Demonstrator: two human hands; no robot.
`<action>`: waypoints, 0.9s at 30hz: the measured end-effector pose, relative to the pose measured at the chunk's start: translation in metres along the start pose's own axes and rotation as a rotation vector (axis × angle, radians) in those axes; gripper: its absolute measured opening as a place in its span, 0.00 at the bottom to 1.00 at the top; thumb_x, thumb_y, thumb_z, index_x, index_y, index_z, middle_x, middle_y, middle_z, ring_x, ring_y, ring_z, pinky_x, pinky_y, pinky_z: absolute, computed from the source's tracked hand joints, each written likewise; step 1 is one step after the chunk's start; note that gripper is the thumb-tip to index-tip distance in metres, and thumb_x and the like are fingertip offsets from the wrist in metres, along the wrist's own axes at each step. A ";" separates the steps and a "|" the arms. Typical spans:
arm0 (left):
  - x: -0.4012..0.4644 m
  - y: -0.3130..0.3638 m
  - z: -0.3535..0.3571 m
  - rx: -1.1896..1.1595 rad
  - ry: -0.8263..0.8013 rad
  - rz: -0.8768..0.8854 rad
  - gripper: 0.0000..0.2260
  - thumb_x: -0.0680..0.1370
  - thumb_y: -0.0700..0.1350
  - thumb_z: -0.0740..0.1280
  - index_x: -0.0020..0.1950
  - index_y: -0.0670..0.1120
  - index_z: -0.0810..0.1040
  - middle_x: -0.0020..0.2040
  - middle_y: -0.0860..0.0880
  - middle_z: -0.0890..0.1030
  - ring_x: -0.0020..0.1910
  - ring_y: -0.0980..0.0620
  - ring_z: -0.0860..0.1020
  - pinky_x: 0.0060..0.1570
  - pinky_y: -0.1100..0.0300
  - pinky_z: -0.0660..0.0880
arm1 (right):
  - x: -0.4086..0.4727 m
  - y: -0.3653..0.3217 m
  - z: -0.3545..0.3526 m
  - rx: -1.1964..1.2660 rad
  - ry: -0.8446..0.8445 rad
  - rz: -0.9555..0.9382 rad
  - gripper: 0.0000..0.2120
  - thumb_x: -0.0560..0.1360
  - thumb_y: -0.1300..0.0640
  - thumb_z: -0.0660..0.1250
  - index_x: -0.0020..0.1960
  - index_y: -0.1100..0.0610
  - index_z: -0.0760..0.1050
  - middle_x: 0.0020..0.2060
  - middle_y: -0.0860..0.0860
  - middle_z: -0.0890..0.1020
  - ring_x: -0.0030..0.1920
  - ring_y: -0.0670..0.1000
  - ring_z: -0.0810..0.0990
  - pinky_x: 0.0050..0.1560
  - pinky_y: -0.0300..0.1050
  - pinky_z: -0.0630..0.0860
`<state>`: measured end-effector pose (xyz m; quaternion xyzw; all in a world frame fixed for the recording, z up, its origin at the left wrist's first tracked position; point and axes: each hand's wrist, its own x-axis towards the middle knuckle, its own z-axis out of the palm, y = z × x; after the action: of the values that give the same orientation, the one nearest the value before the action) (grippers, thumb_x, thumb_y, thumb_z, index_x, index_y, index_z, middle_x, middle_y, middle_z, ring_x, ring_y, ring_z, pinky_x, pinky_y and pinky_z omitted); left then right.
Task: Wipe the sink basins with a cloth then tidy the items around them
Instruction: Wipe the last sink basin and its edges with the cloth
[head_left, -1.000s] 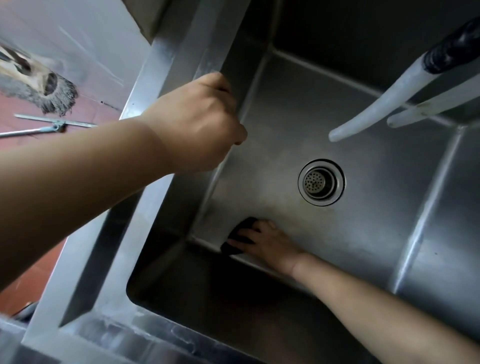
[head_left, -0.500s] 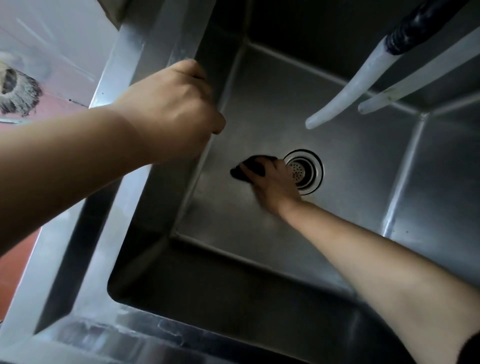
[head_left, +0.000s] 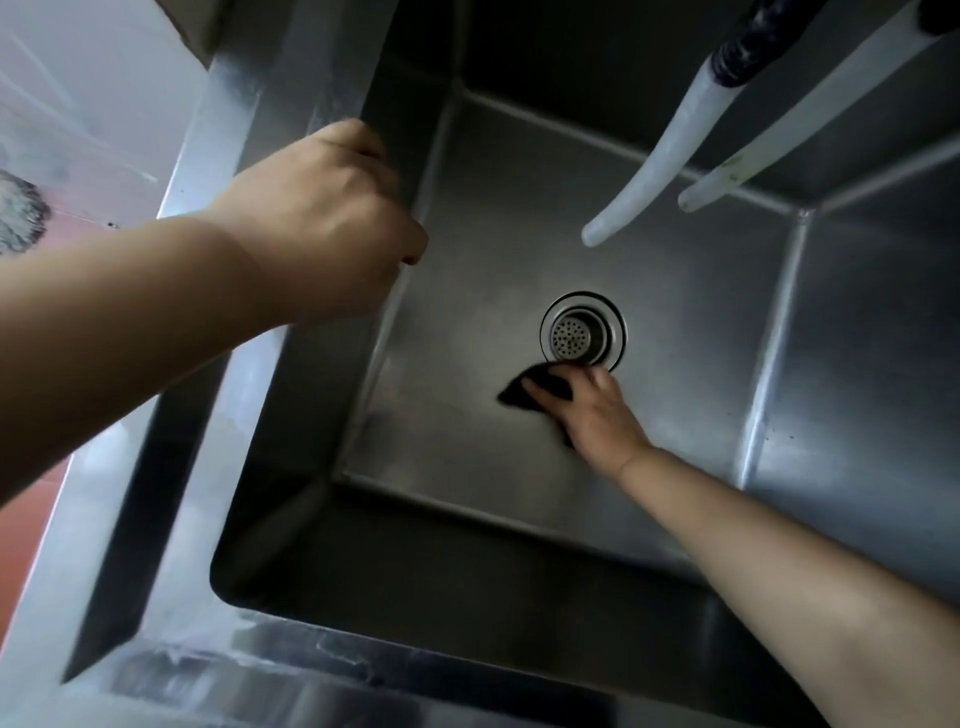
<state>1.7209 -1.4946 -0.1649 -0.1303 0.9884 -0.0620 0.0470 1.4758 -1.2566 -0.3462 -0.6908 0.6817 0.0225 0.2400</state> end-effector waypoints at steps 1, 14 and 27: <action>0.001 0.000 -0.001 0.004 -0.001 0.003 0.13 0.71 0.45 0.58 0.43 0.49 0.82 0.38 0.47 0.82 0.42 0.42 0.79 0.57 0.54 0.65 | 0.006 0.002 -0.003 0.063 0.007 0.105 0.26 0.75 0.40 0.51 0.72 0.38 0.60 0.66 0.52 0.67 0.65 0.57 0.63 0.68 0.42 0.60; 0.002 0.005 -0.004 0.020 -0.027 -0.013 0.13 0.70 0.46 0.58 0.41 0.48 0.82 0.37 0.47 0.83 0.43 0.43 0.80 0.56 0.53 0.65 | -0.073 0.024 0.001 -0.186 -0.160 -0.413 0.43 0.59 0.60 0.78 0.68 0.40 0.65 0.53 0.51 0.76 0.45 0.53 0.73 0.46 0.42 0.77; 0.004 0.011 -0.009 0.026 -0.063 0.010 0.14 0.71 0.46 0.57 0.41 0.48 0.82 0.35 0.47 0.81 0.42 0.43 0.79 0.51 0.53 0.66 | -0.085 -0.004 0.004 -0.025 -0.094 0.138 0.35 0.66 0.63 0.73 0.69 0.47 0.68 0.52 0.58 0.76 0.48 0.62 0.75 0.45 0.55 0.80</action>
<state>1.7133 -1.4842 -0.1581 -0.1266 0.9862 -0.0703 0.0802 1.4752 -1.1765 -0.3184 -0.6432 0.7154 0.0800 0.2611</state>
